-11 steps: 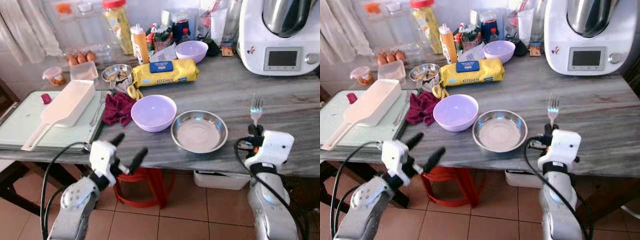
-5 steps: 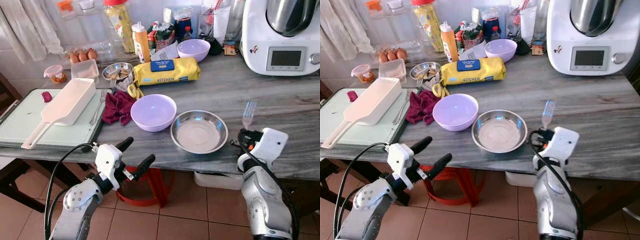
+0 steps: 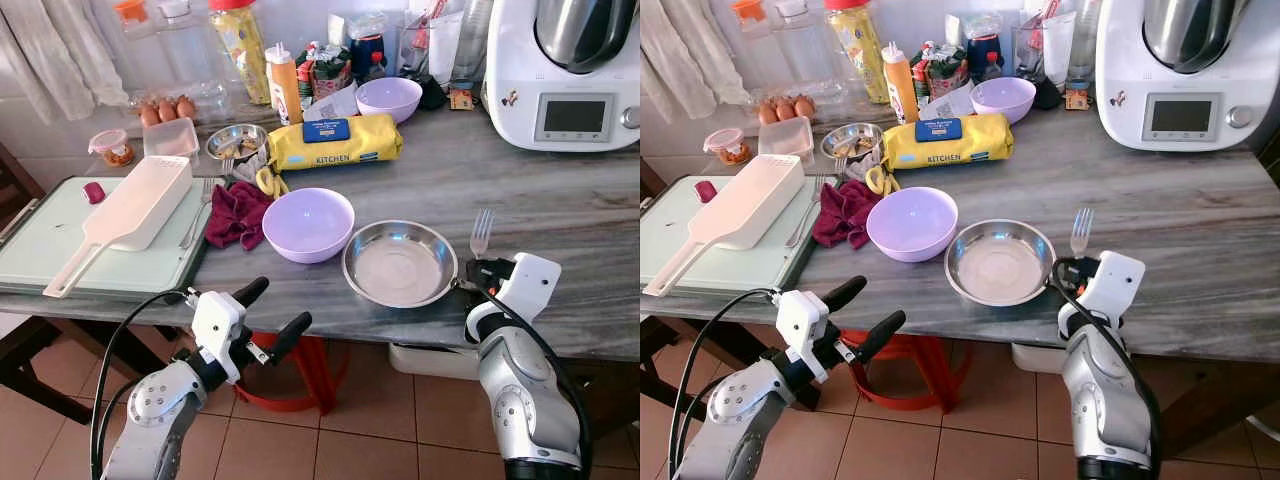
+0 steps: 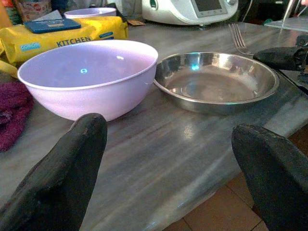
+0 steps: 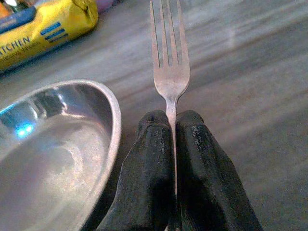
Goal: Setting the table
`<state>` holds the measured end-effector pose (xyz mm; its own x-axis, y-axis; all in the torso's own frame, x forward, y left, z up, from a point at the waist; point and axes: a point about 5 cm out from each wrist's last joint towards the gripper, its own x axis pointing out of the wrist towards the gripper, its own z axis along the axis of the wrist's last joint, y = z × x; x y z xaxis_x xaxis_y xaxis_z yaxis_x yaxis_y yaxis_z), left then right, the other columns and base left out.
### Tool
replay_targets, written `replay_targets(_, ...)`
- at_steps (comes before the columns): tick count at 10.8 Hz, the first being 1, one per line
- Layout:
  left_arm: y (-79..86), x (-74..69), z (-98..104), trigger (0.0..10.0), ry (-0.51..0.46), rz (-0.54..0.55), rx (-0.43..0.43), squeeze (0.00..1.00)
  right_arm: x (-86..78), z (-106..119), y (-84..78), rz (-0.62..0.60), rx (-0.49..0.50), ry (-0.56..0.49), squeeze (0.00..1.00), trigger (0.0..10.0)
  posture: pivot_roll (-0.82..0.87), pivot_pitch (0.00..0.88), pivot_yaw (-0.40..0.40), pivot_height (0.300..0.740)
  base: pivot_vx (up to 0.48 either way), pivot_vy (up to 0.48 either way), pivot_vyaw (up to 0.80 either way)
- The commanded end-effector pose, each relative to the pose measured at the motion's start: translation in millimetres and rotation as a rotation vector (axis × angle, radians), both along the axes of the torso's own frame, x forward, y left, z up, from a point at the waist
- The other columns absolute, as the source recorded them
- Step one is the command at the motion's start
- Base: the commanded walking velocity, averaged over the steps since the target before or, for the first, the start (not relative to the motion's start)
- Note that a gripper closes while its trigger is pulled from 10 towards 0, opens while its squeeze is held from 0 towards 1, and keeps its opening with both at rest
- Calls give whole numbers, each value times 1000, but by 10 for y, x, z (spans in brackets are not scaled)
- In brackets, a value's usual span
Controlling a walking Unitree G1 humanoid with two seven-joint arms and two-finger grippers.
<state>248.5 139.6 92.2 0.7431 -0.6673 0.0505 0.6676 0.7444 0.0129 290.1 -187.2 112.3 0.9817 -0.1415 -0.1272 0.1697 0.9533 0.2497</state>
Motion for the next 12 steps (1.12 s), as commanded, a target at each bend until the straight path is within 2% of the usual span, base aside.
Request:
replay_targets(1,12,-9,-7,10000,5,-5,9,0,27,-12,-14,5,11,19,0,10000,-173,69,124,740,0,0,0)
replay_targets(6,-40,-8,26,10000,3,-9,1,0,97,-32,-74,18,-8,50,0,10000,-170,76,126,740,0,0,0)
replay_targets(10,-71,-15,47,10000,0,-16,4,0,223,-43,-23,53,16,82,0,10000,-166,80,128,740,0,0,0)
replay_targets(12,-80,-26,48,10000,2,-12,5,0,210,-106,-15,60,-5,127,0,10000,-163,82,121,740,0,0,0)
